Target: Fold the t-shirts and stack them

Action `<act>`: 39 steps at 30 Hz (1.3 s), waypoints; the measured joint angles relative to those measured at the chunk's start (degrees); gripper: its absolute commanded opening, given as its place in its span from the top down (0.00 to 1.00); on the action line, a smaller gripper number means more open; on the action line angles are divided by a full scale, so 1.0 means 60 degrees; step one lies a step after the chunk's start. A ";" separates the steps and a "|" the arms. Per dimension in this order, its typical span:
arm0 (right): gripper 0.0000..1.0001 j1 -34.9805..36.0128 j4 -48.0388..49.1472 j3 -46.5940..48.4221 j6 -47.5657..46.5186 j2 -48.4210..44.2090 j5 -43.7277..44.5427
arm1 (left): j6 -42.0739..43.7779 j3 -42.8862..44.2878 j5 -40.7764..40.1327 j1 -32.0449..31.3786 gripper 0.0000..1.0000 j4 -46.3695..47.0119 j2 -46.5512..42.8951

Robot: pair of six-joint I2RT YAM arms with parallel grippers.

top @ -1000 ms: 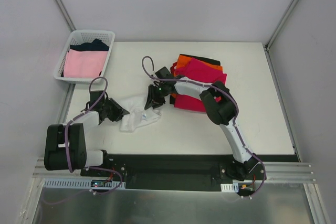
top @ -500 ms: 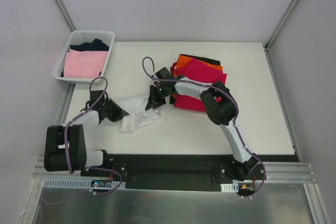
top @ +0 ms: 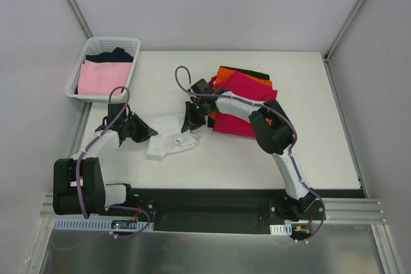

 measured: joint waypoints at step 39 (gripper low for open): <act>0.99 -0.0805 -0.1800 0.0787 -0.0532 -0.2280 0.1701 | 0.0262 0.4014 0.0175 -0.1698 0.94 -0.1359 0.0758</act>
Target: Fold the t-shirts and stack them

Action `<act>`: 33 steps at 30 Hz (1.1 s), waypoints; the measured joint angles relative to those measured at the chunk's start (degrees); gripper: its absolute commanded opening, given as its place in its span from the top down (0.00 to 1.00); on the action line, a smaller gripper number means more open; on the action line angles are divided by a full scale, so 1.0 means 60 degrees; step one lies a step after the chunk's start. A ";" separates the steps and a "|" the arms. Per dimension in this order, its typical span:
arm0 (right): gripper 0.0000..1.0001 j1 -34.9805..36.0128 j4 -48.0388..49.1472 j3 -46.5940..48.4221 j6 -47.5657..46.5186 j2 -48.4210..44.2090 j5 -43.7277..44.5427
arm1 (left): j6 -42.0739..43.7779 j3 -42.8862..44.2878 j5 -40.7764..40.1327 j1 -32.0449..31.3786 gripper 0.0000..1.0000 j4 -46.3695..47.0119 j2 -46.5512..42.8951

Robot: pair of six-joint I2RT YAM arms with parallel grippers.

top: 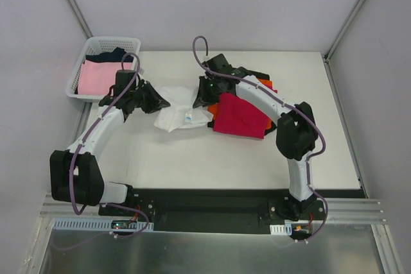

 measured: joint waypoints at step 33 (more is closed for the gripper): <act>0.99 -0.1963 -0.1738 0.0503 -0.0903 -0.1712 0.0616 | -0.0004 0.4040 0.0780 -0.1665 0.93 -0.0550 0.3202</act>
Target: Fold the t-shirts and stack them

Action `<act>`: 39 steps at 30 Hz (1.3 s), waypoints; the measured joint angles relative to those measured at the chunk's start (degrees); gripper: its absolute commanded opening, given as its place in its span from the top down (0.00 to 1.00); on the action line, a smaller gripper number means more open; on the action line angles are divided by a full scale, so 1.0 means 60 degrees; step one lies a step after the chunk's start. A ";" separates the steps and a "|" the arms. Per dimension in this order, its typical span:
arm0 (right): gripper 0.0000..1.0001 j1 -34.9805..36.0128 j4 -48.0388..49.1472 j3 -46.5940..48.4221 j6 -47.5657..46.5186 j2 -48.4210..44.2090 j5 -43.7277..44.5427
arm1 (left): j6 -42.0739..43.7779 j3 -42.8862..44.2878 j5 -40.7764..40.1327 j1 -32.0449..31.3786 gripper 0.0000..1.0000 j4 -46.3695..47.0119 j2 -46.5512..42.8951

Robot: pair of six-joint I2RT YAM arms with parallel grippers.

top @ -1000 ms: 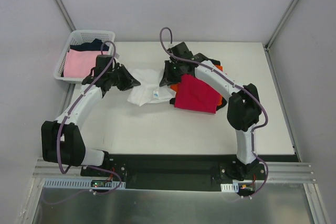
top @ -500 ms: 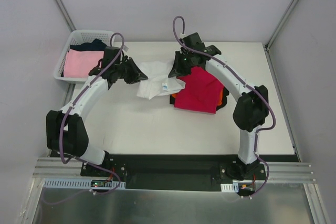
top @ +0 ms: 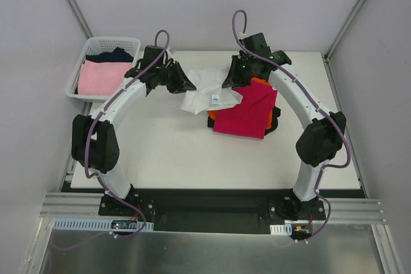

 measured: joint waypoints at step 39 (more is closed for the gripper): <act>0.99 -0.2288 -0.0510 -0.1566 -0.0645 -0.1730 0.0306 | -0.0091 0.4983 0.2739 -0.1271 0.90 -0.0572 0.4925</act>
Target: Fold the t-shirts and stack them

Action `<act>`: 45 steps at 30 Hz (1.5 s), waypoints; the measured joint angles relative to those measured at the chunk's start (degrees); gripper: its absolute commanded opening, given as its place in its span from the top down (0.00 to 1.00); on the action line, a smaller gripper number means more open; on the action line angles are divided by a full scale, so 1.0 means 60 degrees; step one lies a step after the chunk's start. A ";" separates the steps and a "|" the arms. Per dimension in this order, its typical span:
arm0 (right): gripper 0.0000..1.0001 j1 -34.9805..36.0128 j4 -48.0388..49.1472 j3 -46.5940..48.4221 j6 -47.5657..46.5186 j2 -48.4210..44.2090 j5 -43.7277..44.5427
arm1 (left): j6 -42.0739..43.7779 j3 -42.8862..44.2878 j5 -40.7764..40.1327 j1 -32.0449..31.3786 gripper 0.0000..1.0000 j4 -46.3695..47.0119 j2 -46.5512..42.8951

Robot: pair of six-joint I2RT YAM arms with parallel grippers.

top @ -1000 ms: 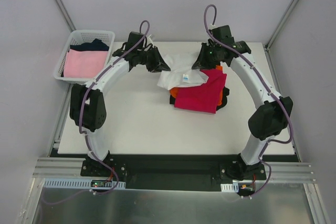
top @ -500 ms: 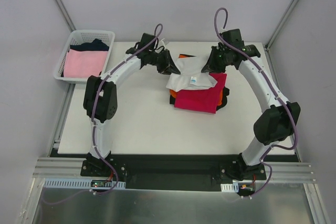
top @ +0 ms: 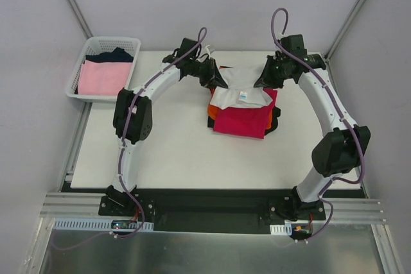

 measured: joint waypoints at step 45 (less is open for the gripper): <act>0.39 -0.0943 0.0076 -0.0149 -0.0277 0.1184 0.0612 | -0.0062 0.0659 -0.0040 0.0040 0.01 -0.0306 0.1133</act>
